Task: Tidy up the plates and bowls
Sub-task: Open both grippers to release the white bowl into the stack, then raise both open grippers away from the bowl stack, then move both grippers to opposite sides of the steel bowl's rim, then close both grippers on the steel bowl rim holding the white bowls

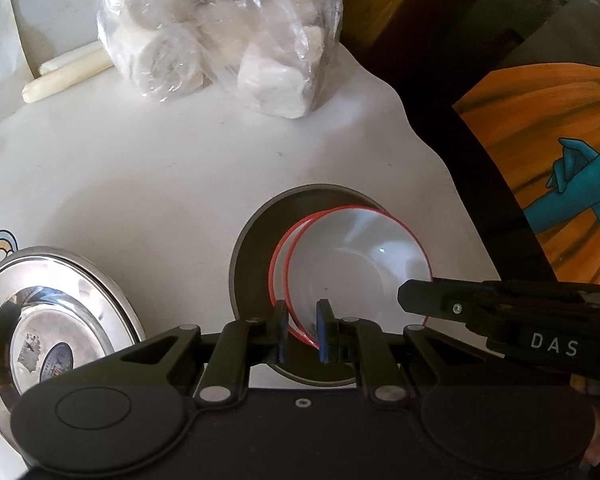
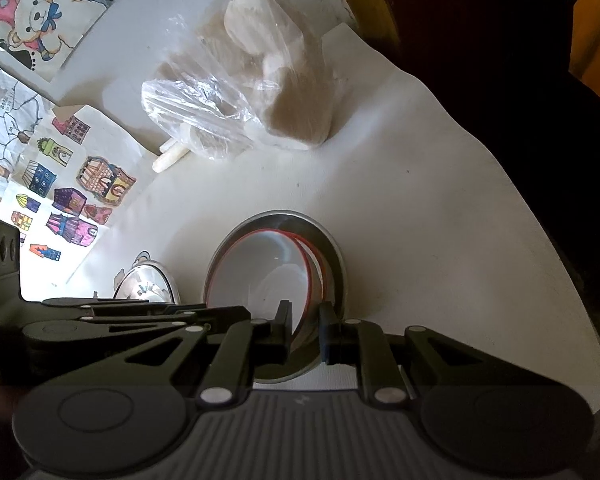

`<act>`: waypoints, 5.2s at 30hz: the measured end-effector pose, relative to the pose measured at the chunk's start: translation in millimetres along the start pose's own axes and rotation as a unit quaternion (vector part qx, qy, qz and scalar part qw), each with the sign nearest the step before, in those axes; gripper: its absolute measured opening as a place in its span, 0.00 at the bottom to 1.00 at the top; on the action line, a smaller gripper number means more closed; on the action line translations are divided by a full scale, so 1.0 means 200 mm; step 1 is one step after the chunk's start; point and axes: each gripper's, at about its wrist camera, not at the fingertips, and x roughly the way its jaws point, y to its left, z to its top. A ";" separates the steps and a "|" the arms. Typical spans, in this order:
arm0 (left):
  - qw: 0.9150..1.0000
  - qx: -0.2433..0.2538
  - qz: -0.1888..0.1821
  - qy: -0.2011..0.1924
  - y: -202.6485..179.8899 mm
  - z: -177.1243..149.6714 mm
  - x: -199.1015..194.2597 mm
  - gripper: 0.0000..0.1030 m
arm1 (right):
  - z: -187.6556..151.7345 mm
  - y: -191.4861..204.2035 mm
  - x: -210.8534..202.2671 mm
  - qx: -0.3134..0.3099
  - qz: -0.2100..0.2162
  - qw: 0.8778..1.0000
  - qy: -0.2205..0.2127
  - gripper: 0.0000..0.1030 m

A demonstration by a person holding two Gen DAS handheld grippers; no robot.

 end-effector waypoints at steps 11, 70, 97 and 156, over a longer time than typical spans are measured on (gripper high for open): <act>1.000 -0.003 0.005 -0.001 0.00 0.00 0.00 0.18 | 0.00 0.00 0.02 0.002 -0.003 1.000 0.009 0.15; 0.990 0.003 0.138 -0.044 0.22 -0.03 -0.14 0.99 | -0.12 -0.13 -0.12 0.013 -0.120 0.993 -0.018 1.00; 0.980 0.100 0.171 -0.007 0.06 0.04 0.03 0.99 | 0.00 -0.12 0.00 -0.041 -0.136 0.990 0.004 1.00; 1.000 -0.027 0.008 0.006 0.19 0.03 0.12 0.09 | 0.05 -0.06 0.15 -0.045 -0.054 0.997 0.019 0.23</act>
